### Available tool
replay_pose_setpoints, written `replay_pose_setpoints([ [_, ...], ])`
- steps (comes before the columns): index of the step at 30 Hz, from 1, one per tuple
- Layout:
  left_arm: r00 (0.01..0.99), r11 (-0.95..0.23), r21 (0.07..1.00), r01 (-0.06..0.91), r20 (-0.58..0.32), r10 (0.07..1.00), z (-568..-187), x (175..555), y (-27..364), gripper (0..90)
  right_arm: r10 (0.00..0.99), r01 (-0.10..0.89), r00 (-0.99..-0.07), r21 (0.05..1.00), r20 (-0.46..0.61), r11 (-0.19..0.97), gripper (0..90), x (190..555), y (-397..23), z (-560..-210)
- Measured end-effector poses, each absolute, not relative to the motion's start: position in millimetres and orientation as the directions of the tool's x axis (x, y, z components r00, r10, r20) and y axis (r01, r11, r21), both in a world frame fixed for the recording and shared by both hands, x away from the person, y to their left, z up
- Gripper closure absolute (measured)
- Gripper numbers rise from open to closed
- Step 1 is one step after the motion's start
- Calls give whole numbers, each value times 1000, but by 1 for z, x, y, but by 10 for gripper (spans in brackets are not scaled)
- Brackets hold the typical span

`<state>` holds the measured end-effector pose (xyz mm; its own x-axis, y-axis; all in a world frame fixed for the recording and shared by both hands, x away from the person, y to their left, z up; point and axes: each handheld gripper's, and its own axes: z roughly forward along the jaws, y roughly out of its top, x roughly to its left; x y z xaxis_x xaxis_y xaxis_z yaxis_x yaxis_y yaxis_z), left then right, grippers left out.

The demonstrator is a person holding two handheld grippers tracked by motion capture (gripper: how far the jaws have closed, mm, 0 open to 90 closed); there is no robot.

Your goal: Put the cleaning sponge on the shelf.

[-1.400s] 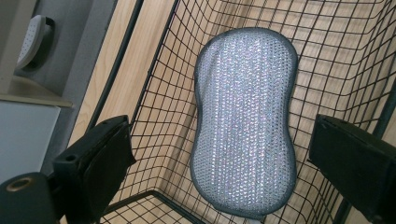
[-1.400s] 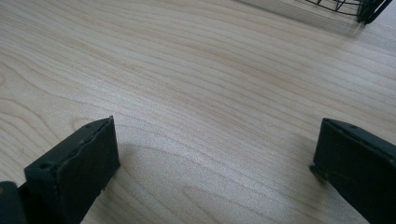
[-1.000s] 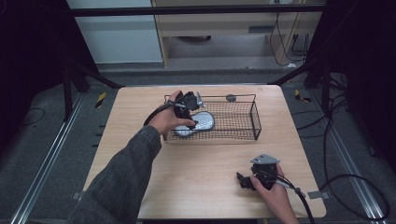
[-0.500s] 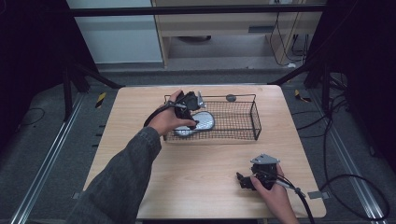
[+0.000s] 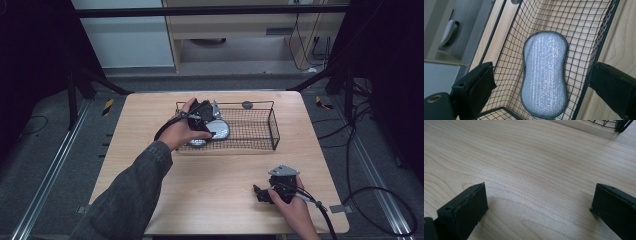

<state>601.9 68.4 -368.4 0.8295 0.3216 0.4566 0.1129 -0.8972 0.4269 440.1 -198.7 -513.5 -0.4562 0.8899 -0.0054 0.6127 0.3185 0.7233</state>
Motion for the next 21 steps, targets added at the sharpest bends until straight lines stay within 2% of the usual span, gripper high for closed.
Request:
replay_pose_setpoints([
  [21,834,-879,458,132,428,348,-371,574,70,34,890,614,-456,722,-4,318,4,440,-199,-514],
])
